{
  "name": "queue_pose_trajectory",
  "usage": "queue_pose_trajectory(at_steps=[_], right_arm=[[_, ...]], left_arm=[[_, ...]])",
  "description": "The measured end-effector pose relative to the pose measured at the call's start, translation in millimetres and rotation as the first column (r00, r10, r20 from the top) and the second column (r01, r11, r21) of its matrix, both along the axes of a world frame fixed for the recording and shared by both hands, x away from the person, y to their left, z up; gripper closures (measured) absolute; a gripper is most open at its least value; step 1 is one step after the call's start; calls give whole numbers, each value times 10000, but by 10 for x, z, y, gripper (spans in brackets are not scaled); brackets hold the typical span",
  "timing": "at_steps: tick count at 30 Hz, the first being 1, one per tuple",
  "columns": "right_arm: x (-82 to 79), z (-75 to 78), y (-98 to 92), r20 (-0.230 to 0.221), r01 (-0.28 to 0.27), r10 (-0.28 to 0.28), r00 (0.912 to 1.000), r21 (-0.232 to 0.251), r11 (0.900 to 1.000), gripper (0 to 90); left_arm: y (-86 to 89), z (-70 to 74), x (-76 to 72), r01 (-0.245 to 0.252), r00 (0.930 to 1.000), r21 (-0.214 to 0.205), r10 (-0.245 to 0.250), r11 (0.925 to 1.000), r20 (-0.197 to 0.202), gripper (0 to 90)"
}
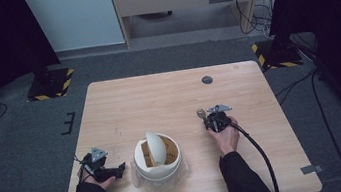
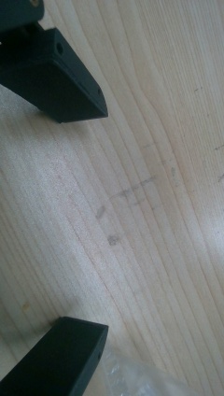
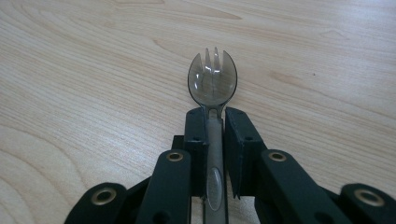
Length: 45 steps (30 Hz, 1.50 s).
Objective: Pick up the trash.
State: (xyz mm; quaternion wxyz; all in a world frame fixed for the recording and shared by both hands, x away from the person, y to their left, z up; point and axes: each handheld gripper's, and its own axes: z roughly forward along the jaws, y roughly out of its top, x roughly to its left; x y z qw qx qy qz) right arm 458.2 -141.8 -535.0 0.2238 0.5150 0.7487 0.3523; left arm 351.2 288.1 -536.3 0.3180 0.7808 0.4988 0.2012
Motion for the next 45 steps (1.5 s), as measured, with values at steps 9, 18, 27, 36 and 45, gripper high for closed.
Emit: queue_pose_trajectory(at_steps=[9, 18, 27, 36, 45], right_arm=[[-132, 327, -150, 481, -925, 873, 9950, 1183, 9887, 800], [-424, 827, -513, 1819, -1682, 1191, 9761, 2851, 9436, 800], [-702, 1114, -775, 3227, -2627, 1477, 9349, 3494, 8994, 800], [-827, 1364, -808, 4268, -3386, 1653, 8891, 3705, 8649, 800], [-926, 1615, -847, 5027, -3872, 1646, 8487, 3784, 8408, 800]], left_arm=[[8, 2, 1, 70, 10000, -33, -70, 10000, -5, 0], [45, 71, 4, -238, 9990, -391, 223, 9989, -392, 80], [76, 272, -34, -554, 9974, -1308, 609, 9899, 381, 197], [72, 650, -154, -313, 9597, -2652, 1031, 9637, 2615, 213], [11, 1069, -283, 394, 8973, -3751, 1324, 9261, 4211, 215]])
